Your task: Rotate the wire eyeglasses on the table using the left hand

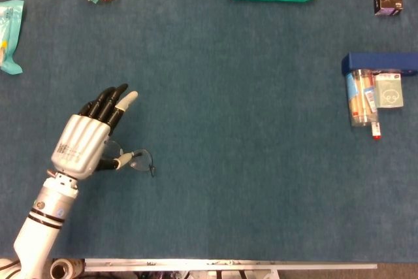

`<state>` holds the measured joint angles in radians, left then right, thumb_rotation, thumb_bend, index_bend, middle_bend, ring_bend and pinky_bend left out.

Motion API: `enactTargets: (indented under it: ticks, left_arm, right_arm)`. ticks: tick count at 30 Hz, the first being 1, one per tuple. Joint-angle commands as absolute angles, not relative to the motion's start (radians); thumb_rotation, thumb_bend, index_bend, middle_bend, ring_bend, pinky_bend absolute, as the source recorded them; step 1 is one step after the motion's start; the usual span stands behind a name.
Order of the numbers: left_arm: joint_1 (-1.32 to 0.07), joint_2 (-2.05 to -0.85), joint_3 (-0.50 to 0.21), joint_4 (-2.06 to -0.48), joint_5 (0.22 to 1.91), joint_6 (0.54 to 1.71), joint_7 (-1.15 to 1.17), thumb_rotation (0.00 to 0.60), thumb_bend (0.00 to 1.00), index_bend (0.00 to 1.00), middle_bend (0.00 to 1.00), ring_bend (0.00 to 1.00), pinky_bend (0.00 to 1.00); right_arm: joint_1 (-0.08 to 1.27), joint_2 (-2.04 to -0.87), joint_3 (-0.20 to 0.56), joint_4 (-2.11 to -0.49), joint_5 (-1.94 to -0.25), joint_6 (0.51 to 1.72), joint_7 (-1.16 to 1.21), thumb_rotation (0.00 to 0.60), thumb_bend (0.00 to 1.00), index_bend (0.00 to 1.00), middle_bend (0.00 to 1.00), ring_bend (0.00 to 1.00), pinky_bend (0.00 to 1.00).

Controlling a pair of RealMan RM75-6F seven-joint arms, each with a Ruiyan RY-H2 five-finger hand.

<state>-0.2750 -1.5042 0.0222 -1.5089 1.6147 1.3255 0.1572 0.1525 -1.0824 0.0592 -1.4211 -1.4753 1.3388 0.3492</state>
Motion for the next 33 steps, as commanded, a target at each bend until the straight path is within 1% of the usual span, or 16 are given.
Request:
enactTargets:
  ticks: [1, 25, 29, 33]
  left_arm:
    - [-0.280, -1.517, 0.021, -1.494, 1.615, 1.321, 0.157, 0.600, 0.07, 0.07, 0.04, 0.07, 0.22]
    - [-0.303, -1.576, 0.035, -1.392, 1.602, 1.285, 0.112, 0.600, 0.07, 0.07, 0.03, 0.06, 0.20]
    - [-0.308, -1.588, 0.038, -1.370, 1.608, 1.283, 0.108, 0.600, 0.07, 0.07, 0.02, 0.04, 0.18]
    - [-0.311, -1.601, 0.039, -1.347, 1.617, 1.289, 0.100, 0.600, 0.07, 0.04, 0.00, 0.02, 0.17]
  right_arm:
    - [0.154, -1.083, 0.059, -1.420, -1.476, 1.336, 0.350, 0.600, 0.00, 0.00, 0.06, 0.00, 0.21]
    - [0.160, -1.082, 0.057, -1.429, -1.479, 1.328, 0.341, 0.600, 0.00, 0.00, 0.06, 0.00, 0.21]
    - [0.162, -1.083, 0.057, -1.430, -1.478, 1.325, 0.339, 0.600, 0.00, 0.00, 0.06, 0.00, 0.21]
    - [0.163, -1.082, 0.057, -1.430, -1.479, 1.323, 0.339, 0.600, 0.00, 0.00, 0.07, 0.00, 0.21]
